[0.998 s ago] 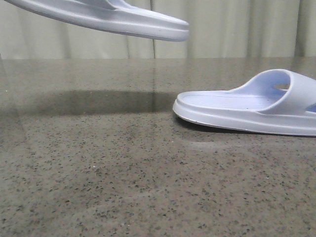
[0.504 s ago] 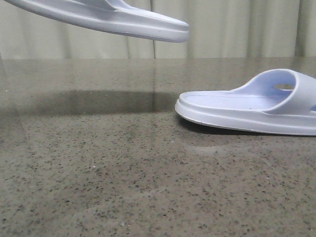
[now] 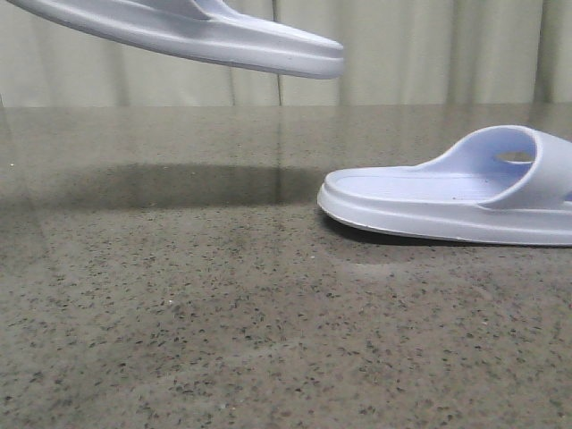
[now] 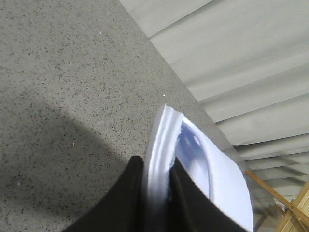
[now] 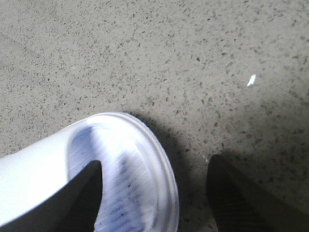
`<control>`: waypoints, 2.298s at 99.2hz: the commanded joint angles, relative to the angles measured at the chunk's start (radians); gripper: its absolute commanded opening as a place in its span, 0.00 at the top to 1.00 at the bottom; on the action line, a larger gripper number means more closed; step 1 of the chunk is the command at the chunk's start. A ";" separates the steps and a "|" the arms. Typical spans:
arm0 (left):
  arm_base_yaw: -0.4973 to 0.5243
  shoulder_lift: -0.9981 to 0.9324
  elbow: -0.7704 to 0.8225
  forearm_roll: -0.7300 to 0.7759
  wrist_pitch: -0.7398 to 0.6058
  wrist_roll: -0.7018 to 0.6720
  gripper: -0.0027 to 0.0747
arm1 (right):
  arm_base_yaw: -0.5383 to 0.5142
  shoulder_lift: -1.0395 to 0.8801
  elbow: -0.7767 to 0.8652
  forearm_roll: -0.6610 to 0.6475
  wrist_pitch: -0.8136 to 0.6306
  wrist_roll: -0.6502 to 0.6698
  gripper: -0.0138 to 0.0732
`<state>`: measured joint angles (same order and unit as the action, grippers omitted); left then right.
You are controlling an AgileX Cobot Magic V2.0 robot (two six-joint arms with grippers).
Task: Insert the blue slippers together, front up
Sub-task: 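Grasp the heel of the other slipper with the right gripper, then lift the second slipper with the right gripper beside the left one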
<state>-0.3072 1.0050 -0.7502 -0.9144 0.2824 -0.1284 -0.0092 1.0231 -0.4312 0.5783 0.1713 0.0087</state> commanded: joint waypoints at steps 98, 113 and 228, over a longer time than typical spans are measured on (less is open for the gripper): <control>-0.007 -0.019 -0.026 -0.029 -0.018 -0.001 0.93 | 0.002 0.110 -0.027 0.054 -0.076 -0.003 0.38; -0.007 -0.019 -0.026 -0.033 -0.018 -0.001 0.93 | 0.002 0.110 -0.027 0.054 -0.054 -0.003 0.38; -0.007 -0.019 -0.026 -0.041 -0.018 -0.001 0.93 | 0.002 0.110 -0.027 0.083 0.080 -0.003 0.85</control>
<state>-0.3072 1.0050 -0.7502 -0.9245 0.3029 -0.1284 -0.0088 1.1273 -0.4623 0.6672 0.1970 0.0000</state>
